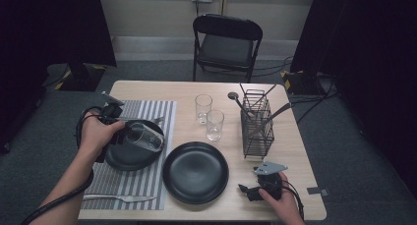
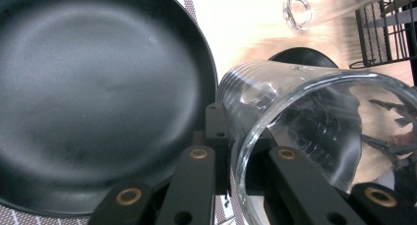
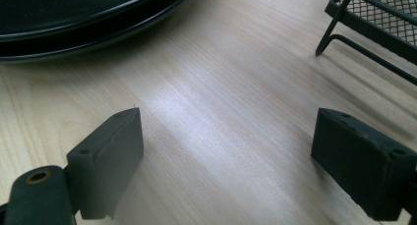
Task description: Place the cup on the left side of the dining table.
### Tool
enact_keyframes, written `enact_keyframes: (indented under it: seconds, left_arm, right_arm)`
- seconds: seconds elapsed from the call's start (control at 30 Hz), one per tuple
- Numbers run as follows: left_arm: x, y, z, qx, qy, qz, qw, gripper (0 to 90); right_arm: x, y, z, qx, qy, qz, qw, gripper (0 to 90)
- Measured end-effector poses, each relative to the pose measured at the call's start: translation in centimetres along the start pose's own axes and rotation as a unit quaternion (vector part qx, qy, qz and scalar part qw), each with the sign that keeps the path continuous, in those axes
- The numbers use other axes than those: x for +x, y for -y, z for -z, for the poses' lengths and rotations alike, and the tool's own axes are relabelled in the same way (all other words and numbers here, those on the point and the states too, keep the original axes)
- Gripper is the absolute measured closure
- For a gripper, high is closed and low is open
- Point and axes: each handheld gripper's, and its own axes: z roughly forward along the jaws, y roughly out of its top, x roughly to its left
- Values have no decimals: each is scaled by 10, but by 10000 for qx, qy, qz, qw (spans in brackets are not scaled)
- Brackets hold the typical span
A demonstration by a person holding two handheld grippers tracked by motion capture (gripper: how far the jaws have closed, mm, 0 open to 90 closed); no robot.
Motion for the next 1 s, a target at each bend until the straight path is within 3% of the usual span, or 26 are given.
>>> enact_keyframes:
  seconds: [0.5,0.53,0.6,0.67,0.73,0.8,0.83,0.93,1.0]
  left_arm:
    - [4,9,4,40,-10,-6,10000,854]
    - [3,10,4,37,-27,71,10000,853]
    - [5,11,5,48,-47,-22,10000,854]
    - [5,13,5,22,-4,76,10000,853]
    - [7,14,7,26,-22,20,10000,853]
    - [7,16,7,24,8,88,10000,853]
    - [8,16,8,41,-59,-1,10000,853]
    - [8,18,8,27,-31,82,10000,854]
    - [8,19,9,33,-28,22,10000,853]
  right_arm:
    - [0,0,0,4,1,-5,10000,115]
    - [0,0,0,1,0,-1,10000,114]
    - [0,0,0,0,0,0,10000,115]
    - [0,0,0,1,-2,0,10000,114]
    - [0,0,0,2,-2,2,10000,114]
    - [0,0,0,2,-2,1,10000,114]
    - [0,0,0,2,-2,2,10000,114]
    - [0,0,0,2,-2,1,10000,114]
    - [0,0,0,1,-3,1,10000,114]
